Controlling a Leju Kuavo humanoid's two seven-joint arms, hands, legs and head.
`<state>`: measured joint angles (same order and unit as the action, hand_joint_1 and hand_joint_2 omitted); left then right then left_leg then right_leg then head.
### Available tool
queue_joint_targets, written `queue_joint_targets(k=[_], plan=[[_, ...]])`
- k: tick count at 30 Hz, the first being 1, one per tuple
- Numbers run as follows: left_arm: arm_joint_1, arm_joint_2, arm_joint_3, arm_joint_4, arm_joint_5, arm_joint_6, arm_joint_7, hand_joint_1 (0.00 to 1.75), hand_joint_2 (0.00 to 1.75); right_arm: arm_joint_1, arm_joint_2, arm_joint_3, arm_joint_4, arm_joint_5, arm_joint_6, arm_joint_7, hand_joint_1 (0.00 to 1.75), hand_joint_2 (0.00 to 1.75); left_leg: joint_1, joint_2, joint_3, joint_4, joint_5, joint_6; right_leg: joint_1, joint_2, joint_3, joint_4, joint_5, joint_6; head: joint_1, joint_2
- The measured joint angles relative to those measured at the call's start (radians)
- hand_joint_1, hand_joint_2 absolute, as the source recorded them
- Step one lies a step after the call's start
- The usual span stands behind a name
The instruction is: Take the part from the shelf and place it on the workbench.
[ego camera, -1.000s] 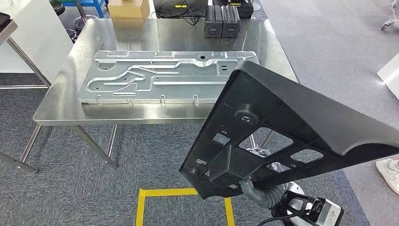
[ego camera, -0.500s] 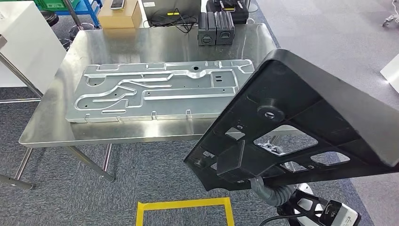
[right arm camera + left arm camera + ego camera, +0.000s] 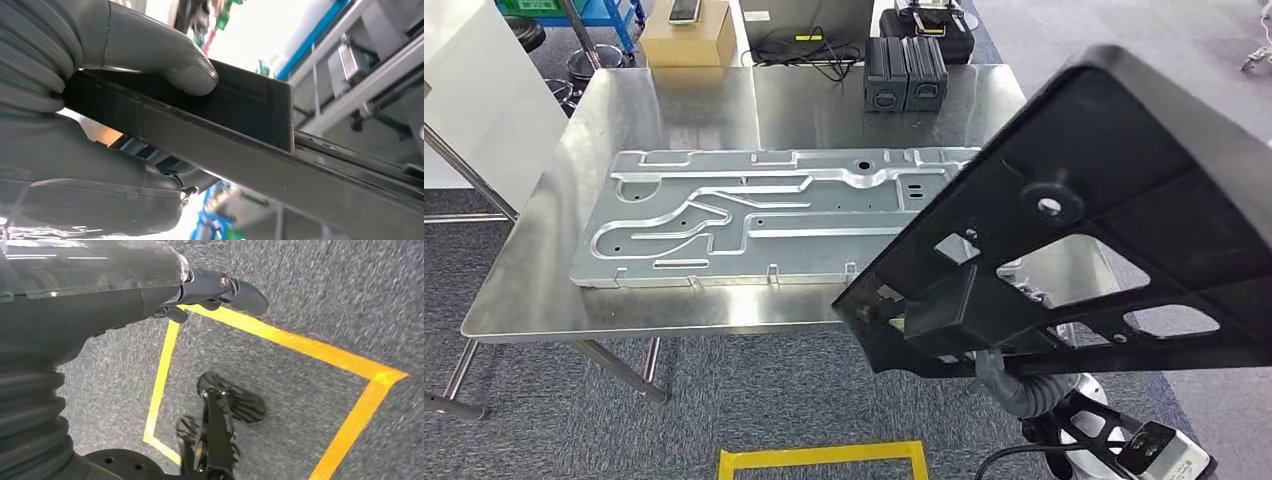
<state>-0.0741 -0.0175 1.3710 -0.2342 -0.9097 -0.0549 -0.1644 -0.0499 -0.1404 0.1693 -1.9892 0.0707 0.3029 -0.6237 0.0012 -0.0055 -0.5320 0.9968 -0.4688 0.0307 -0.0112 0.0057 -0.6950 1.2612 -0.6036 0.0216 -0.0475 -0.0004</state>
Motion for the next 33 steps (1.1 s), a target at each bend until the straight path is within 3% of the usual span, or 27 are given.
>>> queue_joint_targets(k=[3,4,5,9,10,12,13,14,15,17,19,22,24,25,27,29,30,31,33], plan=[[-0.001,-0.001,0.0,0.0,0.001,0.001,0.001,0.0,1.75,-0.082,-0.005,-0.026,0.034,0.028,-0.032,0.001,1.66,1.75,-0.005,-0.001,0.033,0.001,-0.027,-0.006,0.007,0.001,0.036,-0.182,0.152,-0.017,0.0,0.0],[-0.003,-0.001,0.0,0.001,0.002,-0.001,0.001,0.0,1.75,-0.122,-0.007,-0.038,0.061,0.047,-0.045,0.004,1.66,1.75,-0.006,-0.001,0.036,0.001,-0.034,-0.011,0.011,0.002,0.044,-0.221,0.189,-0.023,0.0,0.0],[-0.005,-0.001,0.0,0.001,0.002,-0.003,0.001,0.0,1.75,-0.163,-0.01,-0.05,0.093,0.069,-0.062,0.007,1.66,1.75,-0.006,-0.001,0.037,0.003,-0.038,-0.016,0.015,0.004,0.045,-0.24,0.207,-0.028,0.0,0.0],[-0.009,0.001,0.0,0.001,0.0,-0.009,0.0,0.0,1.75,-0.313,-0.021,-0.081,0.243,0.246,-0.184,0.038,1.66,1.75,-0.004,0.0,0.034,0.036,-0.06,-0.035,0.013,0.004,0.067,-0.258,0.207,-0.046,0.0,0.0],[-0.01,0.001,0.0,0.001,-0.001,-0.009,0.0,0.0,1.75,-0.351,-0.022,-0.081,0.288,0.313,-0.225,0.054,1.66,1.75,-0.002,0.0,0.013,0.077,-0.082,-0.039,0.011,0.004,0.074,-0.262,0.206,-0.051,-0.001,0.0],[-0.013,0.002,0.0,0.001,-0.004,-0.012,-0.001,0.0,1.75,-0.422,-0.024,-0.073,0.388,0.433,-0.299,0.087,1.66,1.75,0.003,0.0,-0.063,0.205,-0.139,-0.048,0.013,0.003,0.079,-0.263,0.201,-0.057,-0.001,0.0],[-0.013,0.004,0.0,0.001,-0.005,-0.012,-0.001,0.0,1.75,-0.45,-0.025,-0.068,0.437,0.476,-0.328,0.099,1.66,1.75,0.004,0.0,-0.101,0.259,-0.156,-0.051,0.015,0.002,0.08,-0.263,0.198,-0.058,-0.001,0.0],[-0.013,0.005,0.0,0.001,-0.006,-0.013,-0.001,0.0,1.75,-0.472,-0.025,-0.063,0.478,0.502,-0.345,0.105,1.66,1.75,0.005,0.0,-0.127,0.282,-0.154,-0.052,0.016,0.002,0.082,-0.262,0.195,-0.058,-0.001,0.0],[-0.012,0.006,0.0,0.001,-0.007,-0.014,-0.001,0.0,1.75,-0.487,-0.026,-0.058,0.51,0.512,-0.354,0.106,1.66,1.75,0.005,0.0,-0.133,0.266,-0.129,-0.052,0.016,0.002,0.085,-0.26,0.191,-0.057,-0.001,0.0],[-0.011,0.007,0.0,0.001,-0.008,-0.014,-0.001,0.0,1.75,-0.51,-0.026,-0.05,0.556,0.519,-0.361,0.106,1.66,1.75,0.005,0.001,-0.098,0.141,-0.034,-0.05,0.016,0.001,0.095,-0.257,0.181,-0.054,-0.001,0.0],[-0.012,0.009,0.0,0.001,-0.008,-0.015,-0.001,0.0,1.75,-0.528,-0.026,-0.044,0.588,0.52,-0.366,0.106,1.66,1.75,0.001,0.001,-0.065,0.033,0.025,-0.041,0.017,-0.001,0.097,-0.254,0.176,-0.048,-0.001,0.0],[-0.011,0.012,0.0,0.001,-0.008,-0.014,-0.001,0.0,1.75,-0.54,-0.028,-0.041,0.619,0.52,-0.367,0.106,1.66,1.75,-0.004,0.001,-0.06,0.007,0.039,-0.022,0.017,-0.001,0.09,-0.255,0.176,-0.035,-0.001,0.0],[-0.01,0.014,0.0,0.001,-0.009,-0.015,-0.001,0.0,1.75,-0.546,-0.03,-0.036,0.631,0.536,-0.374,0.111,1.66,1.75,-0.001,0.001,-0.056,-0.004,0.047,-0.011,0.016,-0.001,0.081,-0.232,0.158,-0.025,-0.001,0.0],[-0.011,0.014,0.0,0.001,-0.01,-0.015,-0.001,0.0,1.75,-0.552,-0.031,-0.032,0.638,0.562,-0.383,0.122,1.66,1.75,0.001,0.001,-0.053,-0.01,0.049,-0.005,0.016,-0.001,0.064,-0.194,0.135,-0.02,-0.001,0.0],[-0.012,0.014,-0.001,0.001,-0.014,-0.016,-0.001,0.0,1.75,-0.573,-0.034,-0.011,0.665,0.669,-0.407,0.164,1.66,1.75,0.001,0.001,-0.051,-0.012,0.05,-0.001,0.01,-0.001,-0.001,-0.063,0.073,-0.014,-0.001,0.0],[-0.013,0.014,-0.002,0.001,-0.018,-0.019,-0.003,0.0,1.75,-0.614,-0.028,0.038,0.735,0.83,-0.42,0.219,1.66,1.75,0.001,0.002,-0.051,-0.011,0.048,-0.002,0.004,-0.002,-0.056,0.038,0.047,-0.008,-0.001,0.0],[-0.015,0.014,-0.002,0.001,-0.019,-0.021,-0.004,0.0,1.75,-0.644,-0.021,0.073,0.789,0.914,-0.422,0.244,1.66,1.75,0.002,0.003,-0.051,-0.009,0.047,-0.003,0.0,-0.003,-0.058,0.034,0.063,-0.006,-0.001,0.0],[-0.018,0.014,-0.002,0.001,-0.02,-0.024,-0.006,0.0,1.75,-0.677,-0.009,0.113,0.852,0.989,-0.421,0.264,1.66,1.75,0.003,0.003,-0.05,-0.008,0.046,-0.006,-0.004,-0.004,-0.037,-0.011,0.095,-0.004,-0.001,0.0],[-0.023,0.015,-0.003,0.001,-0.02,-0.031,-0.012,0.0,1.75,-0.744,0.022,0.195,0.991,1.093,-0.419,0.289,1.66,1.75,0.003,0.003,-0.051,-0.002,0.042,-0.014,-0.009,-0.005,0.036,-0.156,0.16,-0.004,-0.001,0.0]])
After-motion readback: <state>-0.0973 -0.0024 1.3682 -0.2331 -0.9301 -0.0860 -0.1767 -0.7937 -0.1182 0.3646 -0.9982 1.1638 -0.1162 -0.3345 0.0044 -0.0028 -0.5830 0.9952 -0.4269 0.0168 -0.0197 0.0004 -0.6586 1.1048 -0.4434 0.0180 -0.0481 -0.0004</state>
